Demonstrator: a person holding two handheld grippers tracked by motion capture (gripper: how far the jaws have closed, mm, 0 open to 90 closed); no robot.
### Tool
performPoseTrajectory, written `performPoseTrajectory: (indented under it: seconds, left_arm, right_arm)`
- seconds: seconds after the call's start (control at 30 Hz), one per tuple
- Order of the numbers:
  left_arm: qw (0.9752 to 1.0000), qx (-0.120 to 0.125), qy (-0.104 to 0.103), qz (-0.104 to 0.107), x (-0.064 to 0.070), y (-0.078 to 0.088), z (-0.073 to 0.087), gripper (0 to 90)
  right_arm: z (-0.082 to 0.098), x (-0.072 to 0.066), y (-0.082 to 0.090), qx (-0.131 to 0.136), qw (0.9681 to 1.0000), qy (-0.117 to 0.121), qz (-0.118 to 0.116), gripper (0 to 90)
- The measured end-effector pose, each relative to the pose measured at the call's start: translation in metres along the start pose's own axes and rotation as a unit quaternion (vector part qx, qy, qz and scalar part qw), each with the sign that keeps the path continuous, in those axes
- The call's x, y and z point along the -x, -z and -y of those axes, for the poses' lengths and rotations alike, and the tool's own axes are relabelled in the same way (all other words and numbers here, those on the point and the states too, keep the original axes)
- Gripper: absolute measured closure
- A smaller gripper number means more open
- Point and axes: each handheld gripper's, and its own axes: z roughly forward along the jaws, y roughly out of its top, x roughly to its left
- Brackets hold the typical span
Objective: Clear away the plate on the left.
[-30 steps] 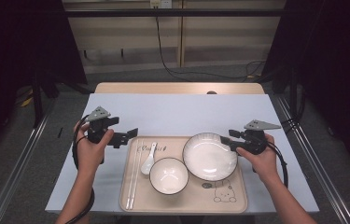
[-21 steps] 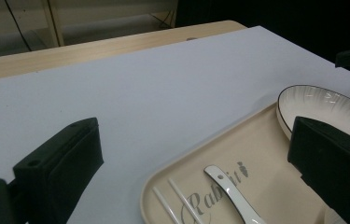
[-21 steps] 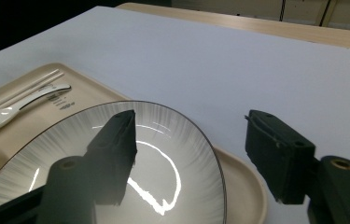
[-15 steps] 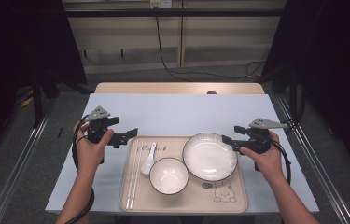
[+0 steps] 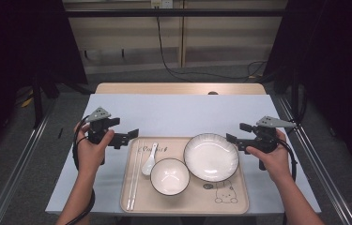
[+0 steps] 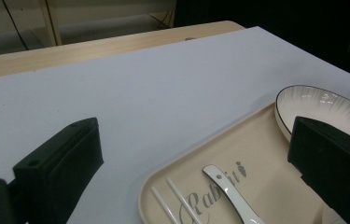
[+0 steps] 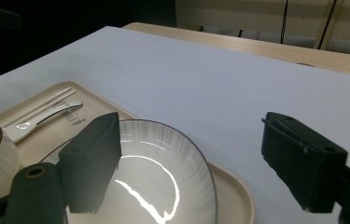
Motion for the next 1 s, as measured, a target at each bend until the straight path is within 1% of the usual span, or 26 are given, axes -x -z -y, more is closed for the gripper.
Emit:
performPoseTrajectory:
  seconds: [0.07,0.13,0.17,0.33,0.43,0.47,0.53,0.6,0.67,0.7,0.77,0.8,0.93,1.0]
  left_arm:
    - [1.0,0.0,-0.003,0.002,-0.001,0.0,0.0,2.9]
    - [1.0,0.001,-0.001,0.003,0.0,0.0,0.0,2.8]
    - [1.0,0.002,0.001,0.004,0.0,0.0,0.0,2.8]
    - [1.0,-0.002,-0.001,0.005,0.0,-0.001,0.001,2.9]
    - [1.0,-0.003,-0.002,0.006,-0.001,-0.001,0.001,2.8]
    - [1.0,0.0,0.001,0.007,0.0,-0.002,0.001,2.8]
    - [1.0,0.0,-0.001,0.006,0.0,-0.001,0.001,2.8]
    - [1.0,0.001,0.0,0.007,0.0,0.0,0.0,2.8]
    - [1.0,0.003,0.002,0.006,0.0,0.0,0.0,2.7]
    - [1.0,0.002,-0.002,0.007,0.0,0.001,0.0,2.7]
    - [1.0,0.003,-0.003,0.004,0.0,0.001,0.0,2.6]
    - [1.0,0.003,-0.002,0.007,-0.001,0.001,0.0,2.6]
    - [1.0,0.004,-0.001,0.005,-0.001,0.001,-0.001,2.5]
    - [1.0,0.005,0.001,0.003,-0.001,0.001,-0.001,2.5]
  right_arm:
    - [0.0,0.001,0.002,0.003,1.0,-0.002,0.002,19.0]
    - [-0.001,0.002,0.004,0.005,1.0,-0.004,-0.001,18.6]
    - [-0.001,0.002,0.005,0.006,1.0,-0.002,0.002,18.5]
    - [-0.002,0.005,0.009,0.009,1.0,-0.002,0.002,17.8]
    - [-0.004,0.005,0.011,0.009,1.0,0.002,0.002,16.3]
    - [-0.004,0.005,0.013,0.01,0.9999,0.002,0.001,15.9]
    - [-0.005,0.005,0.015,0.013,0.9999,0.001,-0.004,13.7]
    - [-0.005,0.005,0.018,0.017,0.9998,0.007,-0.005,11.2]
    - [-0.005,0.006,0.02,0.018,0.9997,0.01,-0.013,8.9]
    - [-0.004,0.006,0.02,0.017,0.9997,0.013,-0.008,8.9]
    - [-0.004,0.006,0.022,0.016,0.9997,0.014,-0.014,7.8]
    - [-0.003,0.007,0.022,0.015,0.9996,0.018,-0.012,7.2]
    - [-0.003,0.007,0.024,0.02,0.9994,0.022,-0.019,6.0]
    - [-0.002,0.009,0.026,0.023,0.9993,0.024,-0.017,5.6]
